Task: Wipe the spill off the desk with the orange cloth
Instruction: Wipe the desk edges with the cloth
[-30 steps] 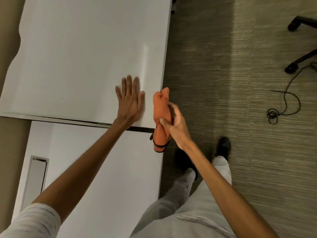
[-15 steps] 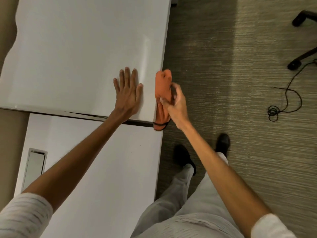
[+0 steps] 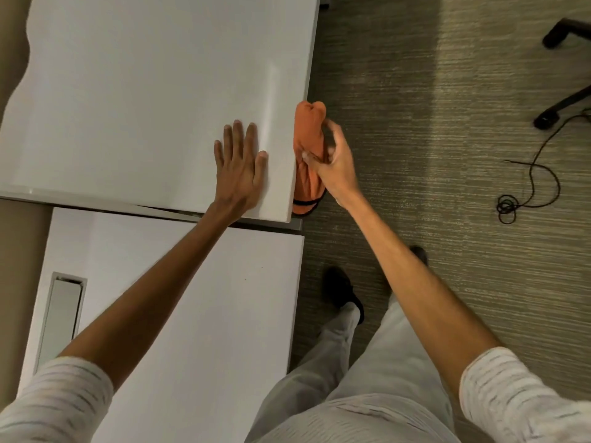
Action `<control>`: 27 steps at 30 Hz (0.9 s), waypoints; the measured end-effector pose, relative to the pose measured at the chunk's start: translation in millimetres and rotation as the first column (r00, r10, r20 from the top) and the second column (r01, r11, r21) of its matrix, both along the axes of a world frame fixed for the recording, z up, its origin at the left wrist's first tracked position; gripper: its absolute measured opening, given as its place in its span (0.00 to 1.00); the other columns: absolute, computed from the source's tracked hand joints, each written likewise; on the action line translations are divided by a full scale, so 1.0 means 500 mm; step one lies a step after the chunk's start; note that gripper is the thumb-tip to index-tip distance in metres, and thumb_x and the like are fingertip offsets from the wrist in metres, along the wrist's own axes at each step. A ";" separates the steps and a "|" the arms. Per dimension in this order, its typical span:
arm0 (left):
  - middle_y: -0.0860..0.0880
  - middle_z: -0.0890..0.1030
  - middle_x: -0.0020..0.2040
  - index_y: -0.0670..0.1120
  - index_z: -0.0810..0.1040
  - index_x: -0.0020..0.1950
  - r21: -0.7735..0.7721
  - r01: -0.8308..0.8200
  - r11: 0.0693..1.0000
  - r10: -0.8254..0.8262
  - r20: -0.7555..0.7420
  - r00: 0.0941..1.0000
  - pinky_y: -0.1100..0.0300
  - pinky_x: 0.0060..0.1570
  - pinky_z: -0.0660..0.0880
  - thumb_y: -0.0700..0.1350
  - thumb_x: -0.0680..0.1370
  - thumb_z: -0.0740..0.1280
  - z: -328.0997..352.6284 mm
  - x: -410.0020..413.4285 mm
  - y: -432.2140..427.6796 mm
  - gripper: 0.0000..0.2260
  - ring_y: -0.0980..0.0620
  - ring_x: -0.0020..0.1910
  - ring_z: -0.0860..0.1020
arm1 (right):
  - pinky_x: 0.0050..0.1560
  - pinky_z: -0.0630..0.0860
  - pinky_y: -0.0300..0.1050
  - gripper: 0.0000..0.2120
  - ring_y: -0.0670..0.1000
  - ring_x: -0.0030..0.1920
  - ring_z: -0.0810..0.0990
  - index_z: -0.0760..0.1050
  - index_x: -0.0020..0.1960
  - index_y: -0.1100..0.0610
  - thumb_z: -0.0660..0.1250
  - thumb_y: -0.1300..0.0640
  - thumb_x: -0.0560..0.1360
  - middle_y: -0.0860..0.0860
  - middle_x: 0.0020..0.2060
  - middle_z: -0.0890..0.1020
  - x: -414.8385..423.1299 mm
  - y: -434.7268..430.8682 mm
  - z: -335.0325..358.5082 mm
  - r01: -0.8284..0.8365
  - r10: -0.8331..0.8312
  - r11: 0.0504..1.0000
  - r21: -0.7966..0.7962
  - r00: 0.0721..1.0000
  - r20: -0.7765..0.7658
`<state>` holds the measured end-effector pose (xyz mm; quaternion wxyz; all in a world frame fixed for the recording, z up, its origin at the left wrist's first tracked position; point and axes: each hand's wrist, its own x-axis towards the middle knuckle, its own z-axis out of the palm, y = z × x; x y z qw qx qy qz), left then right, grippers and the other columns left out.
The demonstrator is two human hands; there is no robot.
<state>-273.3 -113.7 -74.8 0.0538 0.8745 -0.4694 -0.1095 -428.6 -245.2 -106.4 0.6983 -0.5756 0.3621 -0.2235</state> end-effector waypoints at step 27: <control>0.39 0.39 0.80 0.44 0.40 0.81 0.064 0.053 0.997 -0.050 -0.041 0.998 0.45 0.75 0.35 0.55 0.85 0.43 0.006 0.015 -0.010 0.28 0.41 0.80 0.38 | 0.61 0.79 0.59 0.41 0.53 0.61 0.82 0.57 0.77 0.55 0.76 0.58 0.72 0.60 0.67 0.77 -0.078 0.097 -0.019 -0.146 0.141 0.989 -0.032 0.982 -0.128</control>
